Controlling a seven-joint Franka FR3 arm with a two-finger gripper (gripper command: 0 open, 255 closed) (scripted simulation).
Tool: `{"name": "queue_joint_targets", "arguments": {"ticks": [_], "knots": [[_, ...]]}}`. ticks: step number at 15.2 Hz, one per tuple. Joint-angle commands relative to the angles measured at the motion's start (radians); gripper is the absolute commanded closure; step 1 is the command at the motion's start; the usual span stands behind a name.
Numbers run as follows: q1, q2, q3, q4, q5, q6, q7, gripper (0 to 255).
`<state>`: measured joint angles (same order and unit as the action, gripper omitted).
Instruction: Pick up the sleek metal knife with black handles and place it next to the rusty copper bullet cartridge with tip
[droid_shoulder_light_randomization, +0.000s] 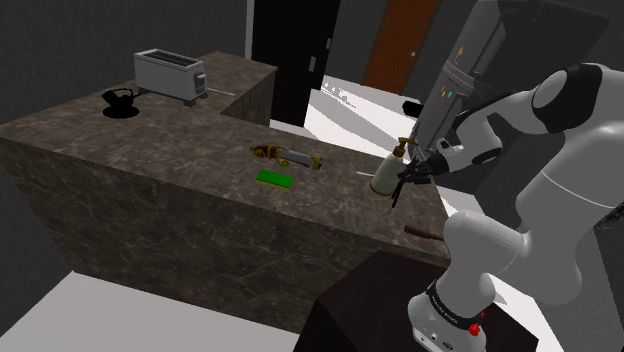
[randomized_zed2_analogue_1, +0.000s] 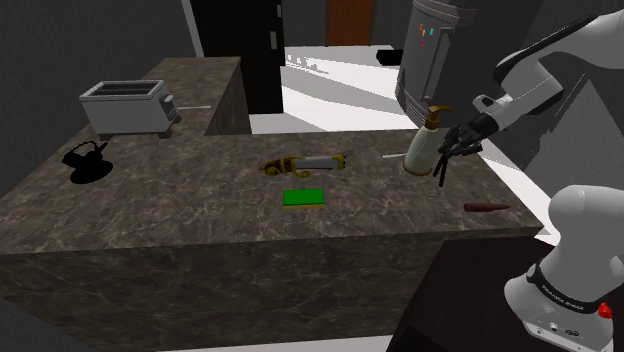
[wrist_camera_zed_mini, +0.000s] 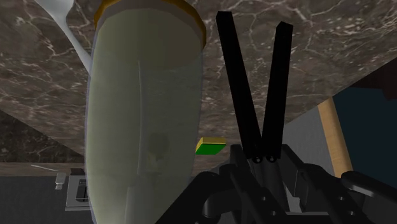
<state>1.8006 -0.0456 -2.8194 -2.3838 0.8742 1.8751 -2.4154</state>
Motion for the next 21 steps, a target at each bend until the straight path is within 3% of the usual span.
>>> {"name": "queue_joint_targets", "arguments": {"ticks": [1, 3, 4, 9, 13, 21], "knots": [[0.0, -0.001, 0.0, 0.0, 0.0, 0.001, -0.001, 255], [0.0, 0.0, 0.0, 0.0, 0.0, 0.0, 0.0, 255], [0.0, 0.0, 0.0, 0.0, 0.0, 0.0, 0.0, 0], [0.0, 0.0, 0.0, 0.0, 0.0, 0.0, 0.0, 0], [-0.046, 0.018, -0.045, 0.07, -0.067, -0.109, 0.021, 0], [-0.046, 0.018, -0.045, 0.07, -0.067, -0.109, 0.021, 0]]}}
